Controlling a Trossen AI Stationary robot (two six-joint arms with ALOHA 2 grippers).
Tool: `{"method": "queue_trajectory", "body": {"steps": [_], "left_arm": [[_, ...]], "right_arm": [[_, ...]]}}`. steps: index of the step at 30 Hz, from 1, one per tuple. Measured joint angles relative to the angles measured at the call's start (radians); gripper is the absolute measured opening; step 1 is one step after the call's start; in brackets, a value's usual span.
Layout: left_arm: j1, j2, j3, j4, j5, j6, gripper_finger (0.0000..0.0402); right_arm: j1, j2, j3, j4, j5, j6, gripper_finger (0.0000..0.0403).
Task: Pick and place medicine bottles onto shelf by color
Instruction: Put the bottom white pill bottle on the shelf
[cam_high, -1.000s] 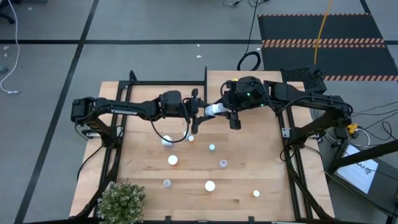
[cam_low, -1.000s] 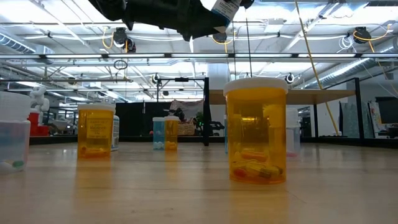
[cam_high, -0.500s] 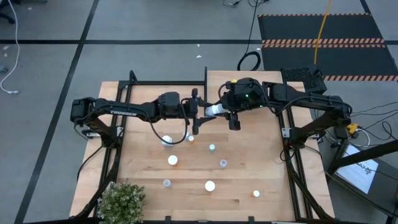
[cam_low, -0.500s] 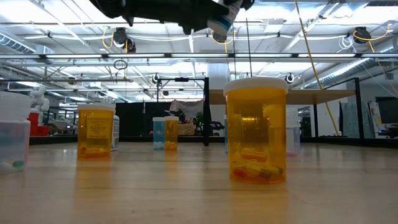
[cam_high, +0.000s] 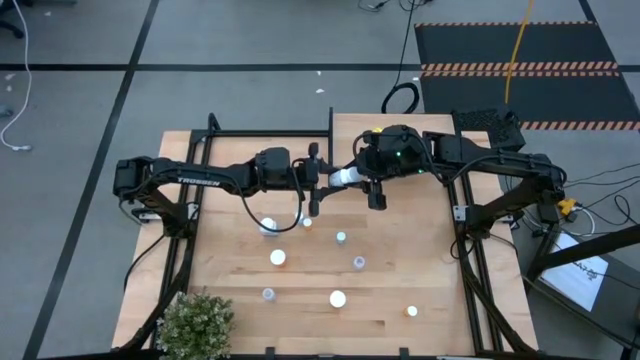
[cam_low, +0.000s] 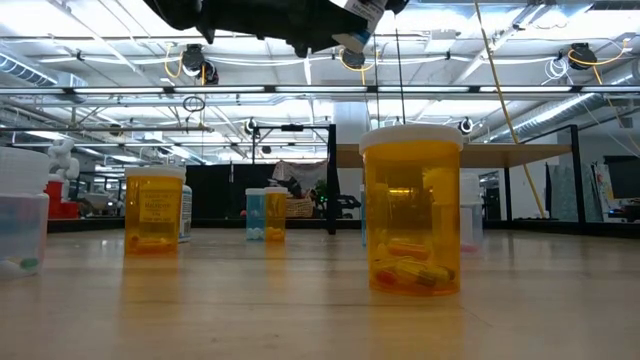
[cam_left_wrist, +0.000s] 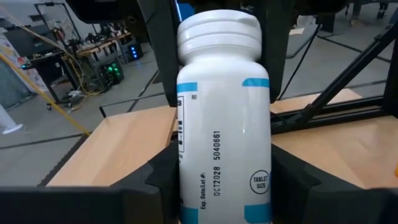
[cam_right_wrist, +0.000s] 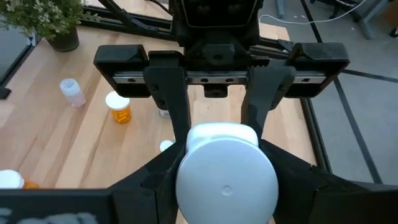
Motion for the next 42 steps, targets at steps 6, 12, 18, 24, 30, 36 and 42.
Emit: {"method": "queue_trajectory", "body": {"steps": [6,12,18,24,30,36,42], "left_arm": [[0.018,0.000,0.000,-0.008,0.010,0.024,0.0179],[0.026,0.000,0.000,-0.065,-0.095,0.144,0.0173],[0.006,0.001,0.000,-0.122,-0.397,0.342,0.0166],[-0.051,0.001,0.000,-0.118,-0.638,0.539,0.0179],[-0.104,0.001,-0.001,-0.084,-0.714,0.646,0.0171],[-0.130,0.001,-0.001,-0.078,-0.745,0.704,0.0169],[-0.127,0.001,-0.001,-0.081,-0.760,0.710,0.0171]], "right_arm": [[0.012,0.000,0.000,0.008,0.009,0.145,0.0192],[0.052,-0.001,0.001,0.021,0.220,0.468,0.0242],[0.074,-0.006,0.000,-0.025,0.269,0.628,0.0296],[0.080,-0.005,-0.108,0.034,0.406,0.720,0.0340],[0.068,-0.005,-0.259,0.298,0.415,0.733,0.0356],[0.062,-0.010,-0.346,0.451,0.415,0.729,0.0357],[0.062,-0.025,-0.353,0.491,0.414,0.697,0.0346]]}}
